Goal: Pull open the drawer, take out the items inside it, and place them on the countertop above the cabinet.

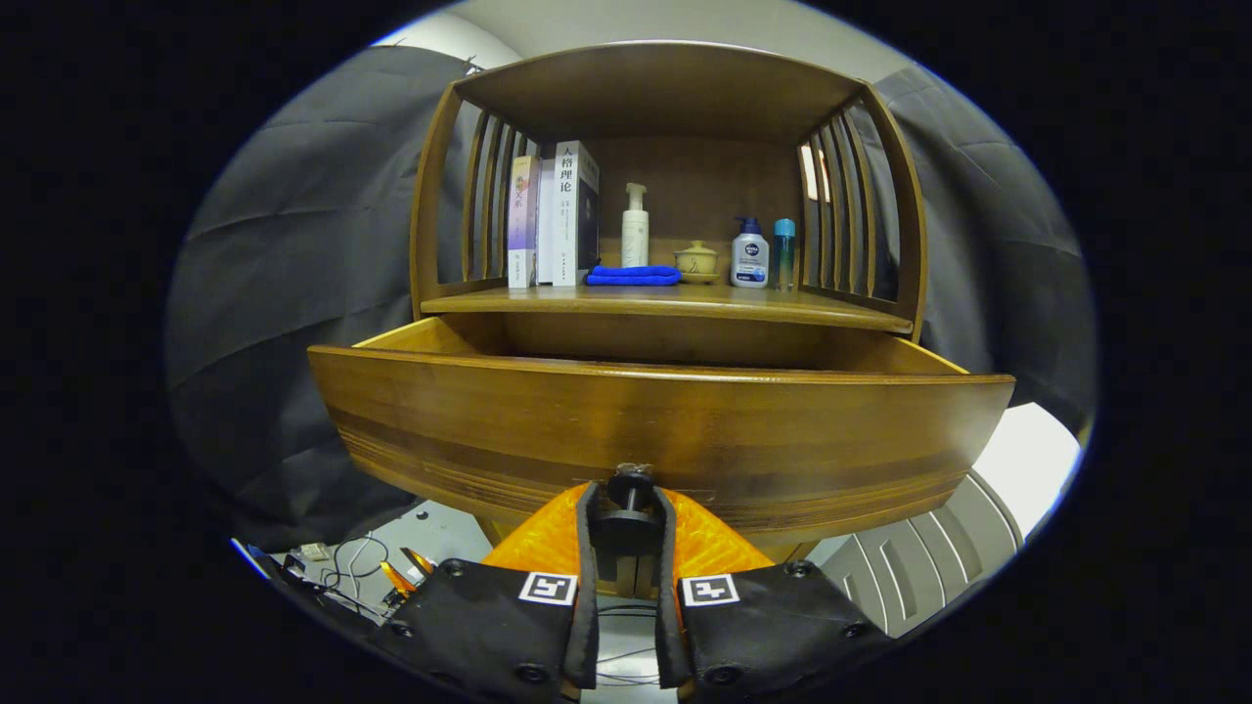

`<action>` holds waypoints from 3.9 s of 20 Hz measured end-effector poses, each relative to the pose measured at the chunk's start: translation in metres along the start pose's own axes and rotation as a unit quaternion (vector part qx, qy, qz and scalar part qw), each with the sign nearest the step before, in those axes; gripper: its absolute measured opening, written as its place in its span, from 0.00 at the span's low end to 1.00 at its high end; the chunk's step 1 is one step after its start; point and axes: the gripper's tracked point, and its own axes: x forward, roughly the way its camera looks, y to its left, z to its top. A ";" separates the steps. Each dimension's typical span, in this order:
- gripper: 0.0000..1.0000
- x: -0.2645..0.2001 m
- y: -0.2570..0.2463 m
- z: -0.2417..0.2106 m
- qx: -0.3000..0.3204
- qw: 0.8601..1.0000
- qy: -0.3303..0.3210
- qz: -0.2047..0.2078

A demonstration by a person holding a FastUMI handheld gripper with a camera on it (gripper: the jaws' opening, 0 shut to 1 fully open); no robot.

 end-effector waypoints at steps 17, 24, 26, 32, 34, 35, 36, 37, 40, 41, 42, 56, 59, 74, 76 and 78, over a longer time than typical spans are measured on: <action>0.86 -0.043 0.009 0.124 -0.025 0.992 -0.117 0.046; 0.99 0.001 -0.005 0.162 0.000 0.998 -0.049 0.042; 0.99 0.015 -0.007 0.161 0.008 0.999 -0.019 0.048; 0.98 0.062 -0.011 0.118 0.014 0.993 0.104 0.053; 0.97 0.074 -0.015 0.106 0.011 0.991 0.130 0.042; 0.97 0.081 -0.013 0.099 0.009 0.988 0.145 0.044; 0.97 0.086 -0.010 0.091 0.011 0.986 0.161 0.047; 0.97 0.091 -0.006 0.080 0.018 0.982 0.181 0.051; 0.97 0.106 -0.004 0.064 0.041 0.975 0.213 0.043; 0.97 0.112 -0.005 0.059 0.040 0.974 0.219 0.033; 0.96 0.116 -0.008 0.057 0.034 0.975 0.219 0.024; 0.19 0.117 -0.004 0.071 0.033 0.981 0.188 0.032; 0.19 0.107 -0.002 0.088 0.003 0.986 0.163 0.039; 0.19 0.073 0.003 0.173 0.030 0.997 0.051 0.056; 0.18 0.077 -0.002 0.187 0.031 0.997 0.043 0.050; 0.18 0.082 -0.006 0.201 0.029 0.998 0.038 0.044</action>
